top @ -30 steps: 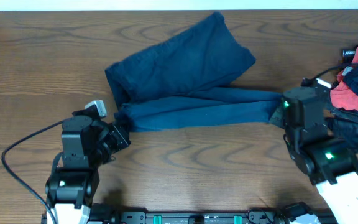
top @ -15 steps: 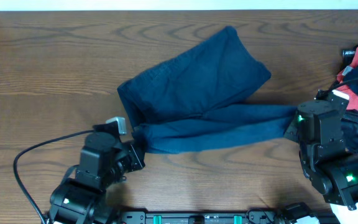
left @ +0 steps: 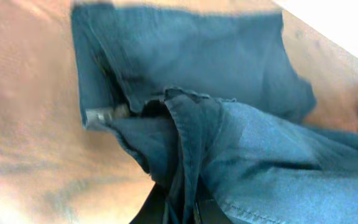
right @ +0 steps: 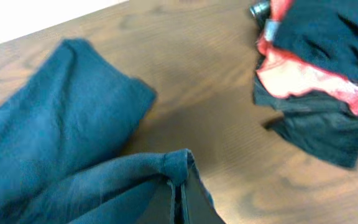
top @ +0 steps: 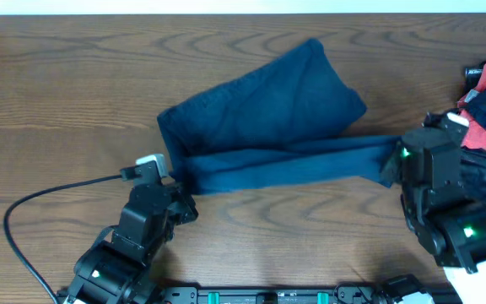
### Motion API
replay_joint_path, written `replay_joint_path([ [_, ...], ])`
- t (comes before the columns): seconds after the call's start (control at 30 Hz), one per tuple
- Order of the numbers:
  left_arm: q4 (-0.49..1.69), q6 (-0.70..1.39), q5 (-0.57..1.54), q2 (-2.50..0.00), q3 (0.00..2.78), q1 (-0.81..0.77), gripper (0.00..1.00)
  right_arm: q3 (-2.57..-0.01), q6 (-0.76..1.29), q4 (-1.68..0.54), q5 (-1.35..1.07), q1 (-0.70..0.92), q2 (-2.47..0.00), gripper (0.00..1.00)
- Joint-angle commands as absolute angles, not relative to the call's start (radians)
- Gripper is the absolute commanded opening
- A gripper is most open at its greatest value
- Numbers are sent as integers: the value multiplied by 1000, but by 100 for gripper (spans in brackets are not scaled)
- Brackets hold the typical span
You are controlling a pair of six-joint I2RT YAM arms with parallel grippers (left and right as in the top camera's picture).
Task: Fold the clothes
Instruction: 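Lift the leg hems and fold them up toward the waistband, then carry the folded hems to the top edge and lay them down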
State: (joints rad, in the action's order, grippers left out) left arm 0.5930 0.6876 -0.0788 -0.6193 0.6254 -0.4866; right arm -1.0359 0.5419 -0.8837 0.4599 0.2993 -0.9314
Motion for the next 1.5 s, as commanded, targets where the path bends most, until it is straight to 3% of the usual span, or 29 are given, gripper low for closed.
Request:
replay_joint_path([
  [0.0,559,693,-290,-640,653,-483,6,-1059,474,-814,486,289,-1002,2],
  [0.37,420,667,-418,-815,653,-483,6,-1077,380,-634,418,289,-1211,1],
  [0.77,236,612,-476,-914,653,-483,6,-1125,238,-496,369,288,-1244,1],
  [0.97,205,580,-596,-974,653,-480,6,-1125,238,-497,353,288,-1298,1],
  [1.3,125,572,-595,-1076,653,-431,6,-1169,257,-523,300,288,-1443,1],
  [1.47,121,558,-584,-1110,653,-413,6,-1271,270,-640,282,288,-1504,1],
])
